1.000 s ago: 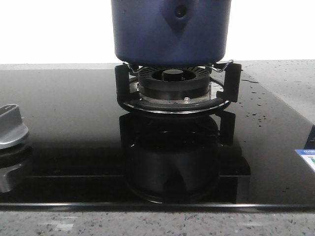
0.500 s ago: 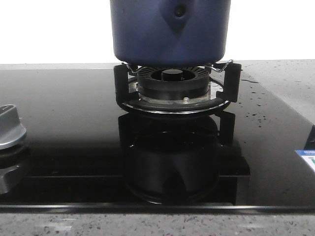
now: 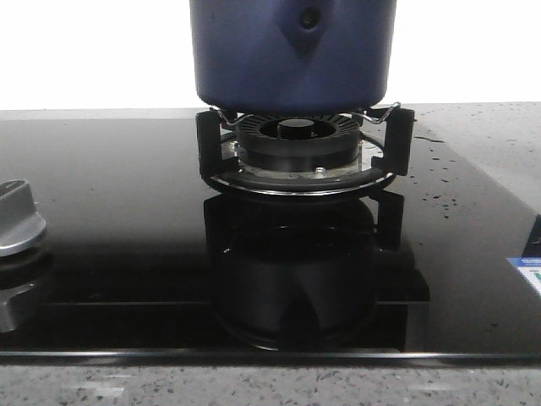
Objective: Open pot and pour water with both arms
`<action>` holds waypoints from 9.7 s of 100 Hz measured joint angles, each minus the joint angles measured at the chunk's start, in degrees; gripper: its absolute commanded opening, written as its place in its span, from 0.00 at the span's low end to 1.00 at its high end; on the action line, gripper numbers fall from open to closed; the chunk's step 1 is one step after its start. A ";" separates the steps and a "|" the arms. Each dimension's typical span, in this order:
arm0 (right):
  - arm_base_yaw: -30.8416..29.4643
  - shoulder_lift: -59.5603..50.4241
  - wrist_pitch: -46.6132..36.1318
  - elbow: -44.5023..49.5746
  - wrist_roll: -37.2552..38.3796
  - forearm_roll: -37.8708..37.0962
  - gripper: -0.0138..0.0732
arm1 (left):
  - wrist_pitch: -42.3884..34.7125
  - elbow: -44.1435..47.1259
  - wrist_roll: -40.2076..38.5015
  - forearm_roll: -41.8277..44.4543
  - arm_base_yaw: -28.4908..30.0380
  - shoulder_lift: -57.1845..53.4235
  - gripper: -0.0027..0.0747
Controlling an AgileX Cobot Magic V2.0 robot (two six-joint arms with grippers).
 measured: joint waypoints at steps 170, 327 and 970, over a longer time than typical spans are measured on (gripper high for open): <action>7.49 2.42 -6.65 -4.22 -10.02 -3.65 0.83 | 23.15 -43.65 60.99 -44.23 -9.72 63.23 0.78; 7.49 2.42 -7.23 -0.15 -4.54 -25.47 0.83 | 20.61 -44.52 52.48 -40.27 -5.67 46.04 0.37; 8.12 66.69 -51.76 -34.05 9.07 -99.62 0.43 | 11.82 -16.87 50.50 -42.54 0.12 8.18 0.37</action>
